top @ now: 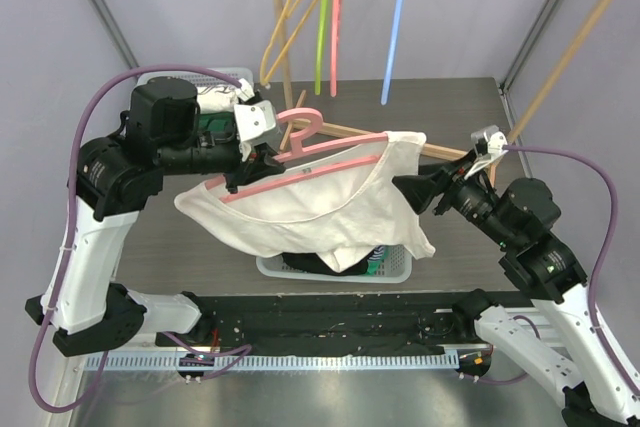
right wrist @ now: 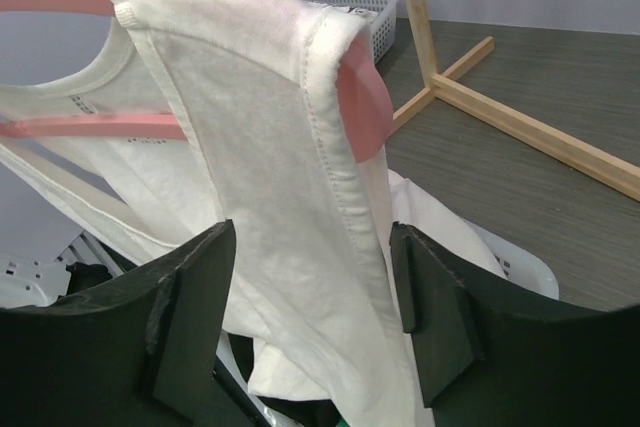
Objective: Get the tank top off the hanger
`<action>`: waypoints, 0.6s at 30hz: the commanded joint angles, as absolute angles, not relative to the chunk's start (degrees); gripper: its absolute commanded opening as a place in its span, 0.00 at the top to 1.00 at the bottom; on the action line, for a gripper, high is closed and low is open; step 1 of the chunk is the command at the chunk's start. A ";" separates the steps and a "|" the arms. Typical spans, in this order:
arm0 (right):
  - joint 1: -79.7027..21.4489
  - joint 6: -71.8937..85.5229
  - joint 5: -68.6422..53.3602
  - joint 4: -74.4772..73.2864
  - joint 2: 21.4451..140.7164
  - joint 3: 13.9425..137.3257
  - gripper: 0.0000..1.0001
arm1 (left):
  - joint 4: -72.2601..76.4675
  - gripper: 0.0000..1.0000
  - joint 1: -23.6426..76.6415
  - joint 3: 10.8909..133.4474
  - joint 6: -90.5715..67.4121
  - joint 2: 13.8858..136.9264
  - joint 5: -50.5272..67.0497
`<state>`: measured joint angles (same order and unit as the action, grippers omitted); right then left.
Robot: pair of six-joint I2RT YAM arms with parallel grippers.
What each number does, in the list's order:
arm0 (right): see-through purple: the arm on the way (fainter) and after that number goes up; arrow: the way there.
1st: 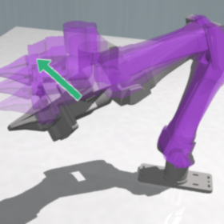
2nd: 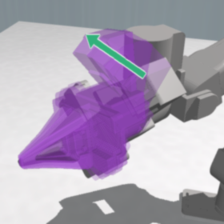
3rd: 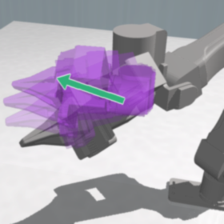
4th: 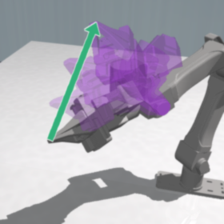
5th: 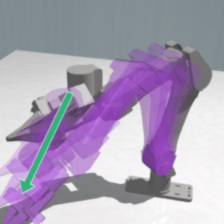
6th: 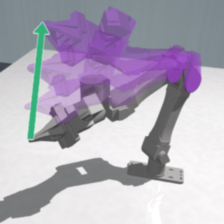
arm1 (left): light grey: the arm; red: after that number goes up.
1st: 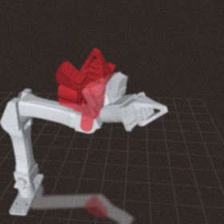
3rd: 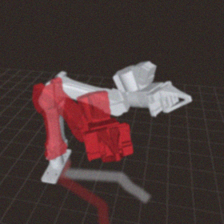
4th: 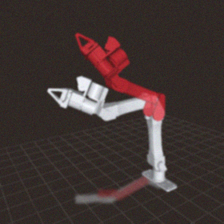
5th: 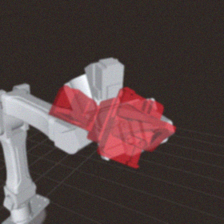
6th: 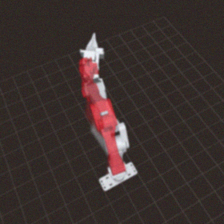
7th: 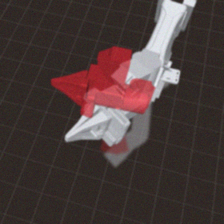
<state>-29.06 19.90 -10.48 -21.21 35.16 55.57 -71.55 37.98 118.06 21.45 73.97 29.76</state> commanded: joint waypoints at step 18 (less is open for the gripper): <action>-29.09 25.40 -6.70 -13.36 32.79 60.12 0.99 | -70.40 0.98 37.79 115.85 23.99 72.95 27.95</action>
